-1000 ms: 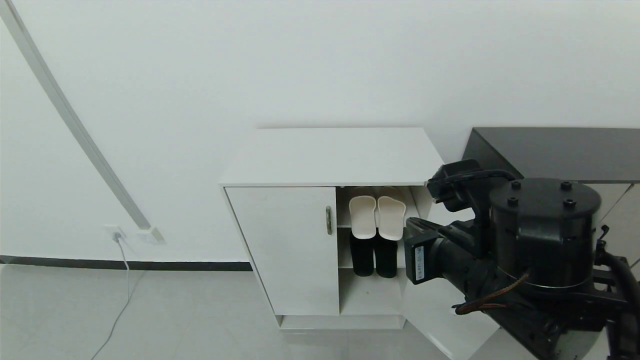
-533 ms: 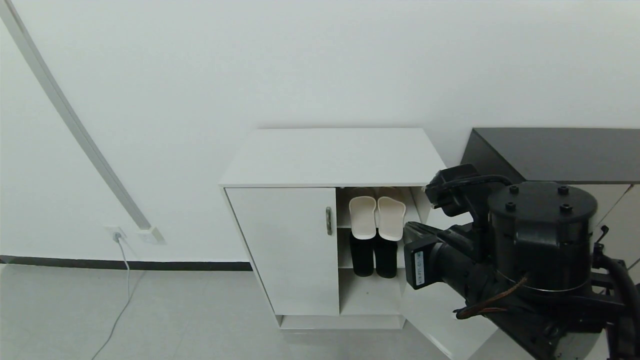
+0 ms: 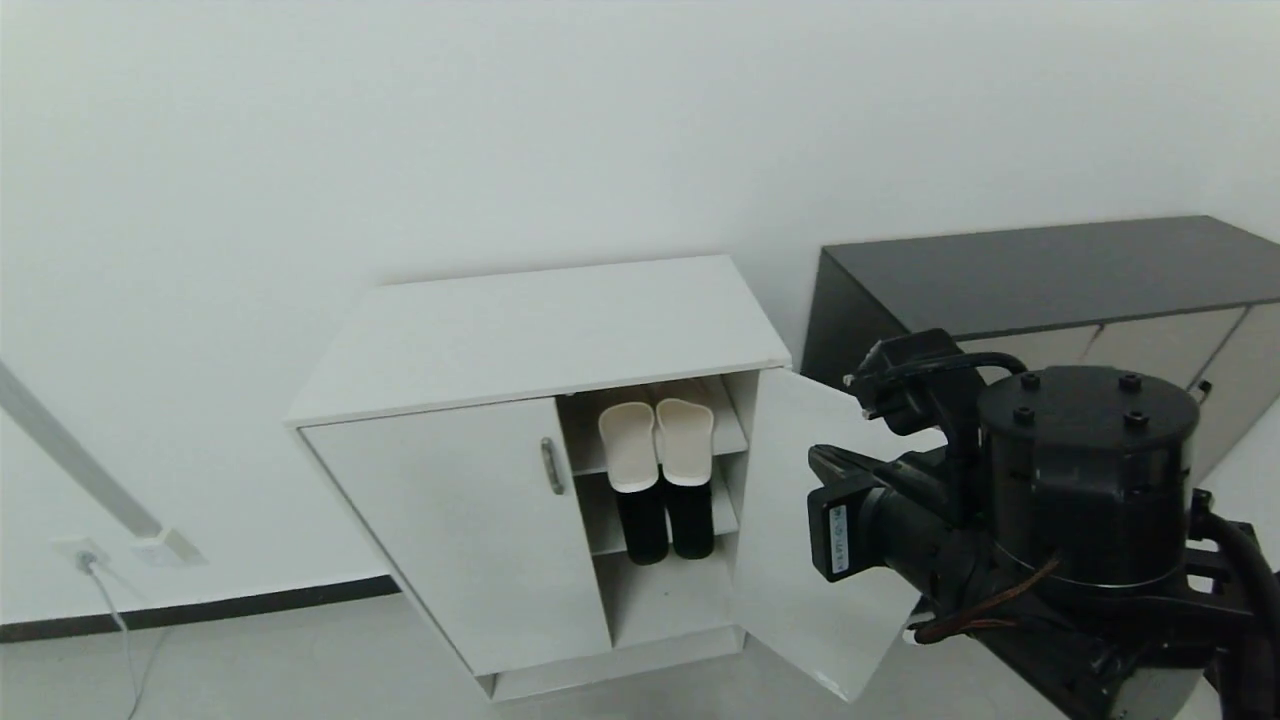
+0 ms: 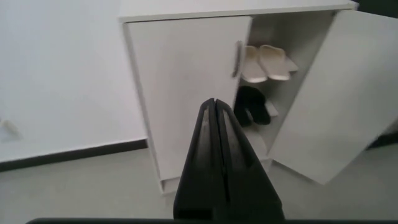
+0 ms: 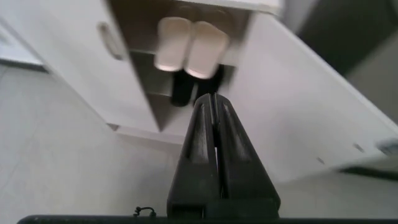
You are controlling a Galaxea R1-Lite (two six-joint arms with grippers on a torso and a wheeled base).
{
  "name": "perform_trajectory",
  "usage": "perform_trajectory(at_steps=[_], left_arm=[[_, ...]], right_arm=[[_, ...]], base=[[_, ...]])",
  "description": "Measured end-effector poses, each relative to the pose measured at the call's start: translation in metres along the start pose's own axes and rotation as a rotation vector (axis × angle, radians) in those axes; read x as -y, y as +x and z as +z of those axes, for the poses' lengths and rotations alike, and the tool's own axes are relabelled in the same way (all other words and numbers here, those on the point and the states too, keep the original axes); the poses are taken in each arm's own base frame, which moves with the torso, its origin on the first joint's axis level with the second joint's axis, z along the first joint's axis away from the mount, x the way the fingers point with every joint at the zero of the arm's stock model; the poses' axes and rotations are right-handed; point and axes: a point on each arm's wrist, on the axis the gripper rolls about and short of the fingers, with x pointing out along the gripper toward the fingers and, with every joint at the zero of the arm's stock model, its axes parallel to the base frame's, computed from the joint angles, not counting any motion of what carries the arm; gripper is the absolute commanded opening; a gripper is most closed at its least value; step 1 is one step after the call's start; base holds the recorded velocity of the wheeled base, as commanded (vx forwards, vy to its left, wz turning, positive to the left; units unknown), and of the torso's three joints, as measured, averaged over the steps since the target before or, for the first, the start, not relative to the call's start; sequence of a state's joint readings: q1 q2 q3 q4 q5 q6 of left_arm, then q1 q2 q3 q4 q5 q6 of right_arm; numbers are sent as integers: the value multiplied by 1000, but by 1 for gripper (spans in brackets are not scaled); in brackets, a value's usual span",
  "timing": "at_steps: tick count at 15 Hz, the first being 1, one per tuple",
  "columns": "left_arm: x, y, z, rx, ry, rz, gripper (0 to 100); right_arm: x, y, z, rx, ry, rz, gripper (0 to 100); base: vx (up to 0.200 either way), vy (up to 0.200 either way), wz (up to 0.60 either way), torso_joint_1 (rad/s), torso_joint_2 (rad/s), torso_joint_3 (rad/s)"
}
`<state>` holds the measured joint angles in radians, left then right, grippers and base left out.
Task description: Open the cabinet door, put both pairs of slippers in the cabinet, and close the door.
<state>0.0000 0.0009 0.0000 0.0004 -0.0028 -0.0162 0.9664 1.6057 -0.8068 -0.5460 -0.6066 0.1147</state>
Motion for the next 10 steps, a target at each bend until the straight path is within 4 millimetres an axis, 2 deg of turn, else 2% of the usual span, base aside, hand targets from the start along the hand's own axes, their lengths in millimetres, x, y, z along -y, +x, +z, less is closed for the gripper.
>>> perform_trajectory(at_steps=[1, 8, 10], left_arm=[[0, 0, 0, 0, 0, 0, 0], [0, 0, 0, 0, 0, 0, 0], [0, 0, 0, 0, 0, 0, 0]], right_arm=[[1, 0, 0, 0, 1, -2, 0], [5, 5, -1, 2, 6, -24, 0], [6, 6, -2, -1, 4, -29, 0]], base=[[0, 0, -600, -7, 2, -2], [0, 0, 0, 0, 0, 0], [-200, 0, 0, 2, 2, 0]])
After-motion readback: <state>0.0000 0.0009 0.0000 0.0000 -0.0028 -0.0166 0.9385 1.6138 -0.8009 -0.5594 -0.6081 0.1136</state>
